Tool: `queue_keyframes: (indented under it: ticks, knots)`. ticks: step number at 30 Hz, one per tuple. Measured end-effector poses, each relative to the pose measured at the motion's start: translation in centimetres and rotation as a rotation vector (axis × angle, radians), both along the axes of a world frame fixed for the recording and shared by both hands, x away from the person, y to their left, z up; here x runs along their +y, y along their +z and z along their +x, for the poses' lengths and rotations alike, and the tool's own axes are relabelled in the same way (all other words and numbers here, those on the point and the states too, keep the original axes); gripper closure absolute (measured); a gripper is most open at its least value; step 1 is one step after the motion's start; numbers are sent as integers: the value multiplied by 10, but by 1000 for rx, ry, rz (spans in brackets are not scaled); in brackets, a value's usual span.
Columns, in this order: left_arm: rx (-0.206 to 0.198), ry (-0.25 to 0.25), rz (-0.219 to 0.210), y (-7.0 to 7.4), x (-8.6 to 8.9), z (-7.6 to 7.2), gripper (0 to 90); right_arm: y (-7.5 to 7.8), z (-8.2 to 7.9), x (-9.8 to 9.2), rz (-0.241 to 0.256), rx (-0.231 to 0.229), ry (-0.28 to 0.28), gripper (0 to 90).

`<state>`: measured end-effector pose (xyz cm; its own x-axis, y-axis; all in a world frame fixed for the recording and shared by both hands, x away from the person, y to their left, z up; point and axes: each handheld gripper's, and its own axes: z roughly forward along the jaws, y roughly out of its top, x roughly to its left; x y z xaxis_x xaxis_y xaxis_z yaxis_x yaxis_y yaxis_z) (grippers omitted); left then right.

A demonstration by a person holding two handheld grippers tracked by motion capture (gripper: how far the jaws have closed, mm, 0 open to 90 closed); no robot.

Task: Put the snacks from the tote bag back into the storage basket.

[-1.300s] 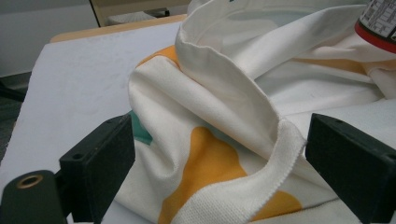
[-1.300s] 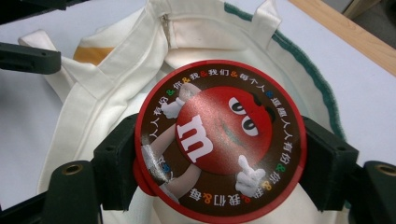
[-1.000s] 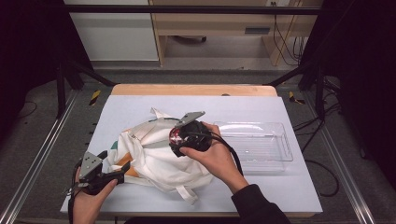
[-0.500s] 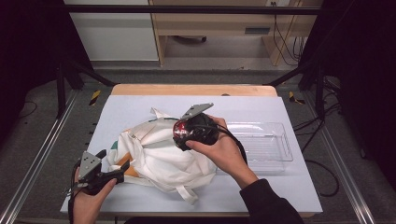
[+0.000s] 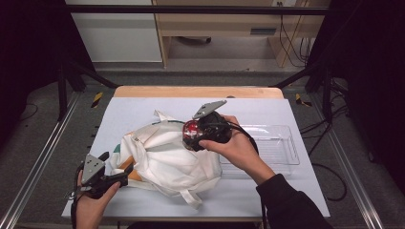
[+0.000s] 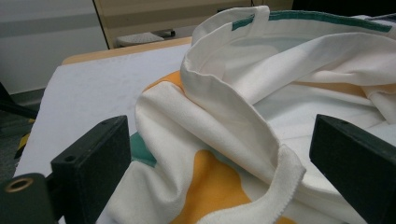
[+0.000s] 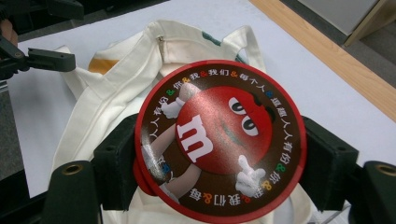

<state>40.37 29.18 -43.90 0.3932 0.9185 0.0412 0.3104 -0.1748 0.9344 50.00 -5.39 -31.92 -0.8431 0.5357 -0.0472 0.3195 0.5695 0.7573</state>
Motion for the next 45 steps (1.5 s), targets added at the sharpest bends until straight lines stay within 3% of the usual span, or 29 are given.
queue_keyframes:
  ticks: [10, 18, 28, 45]
  knots:
    - [-3, -9, 5, 0, -3, -2, 52, 10, 0, -21, 14, -33, 17, 260]
    - [-12, 7, 0, -1, 0, -4, 49, 9, -6, -38, 7, -48, -23, 260]
    - [-7, 15, 6, -4, 2, -3, 50, 24, -19, -60, 4, -69, -46, 260]
    - [-13, 15, 25, -3, 2, -2, 50, 26, -11, -107, 8, -80, -102, 260]
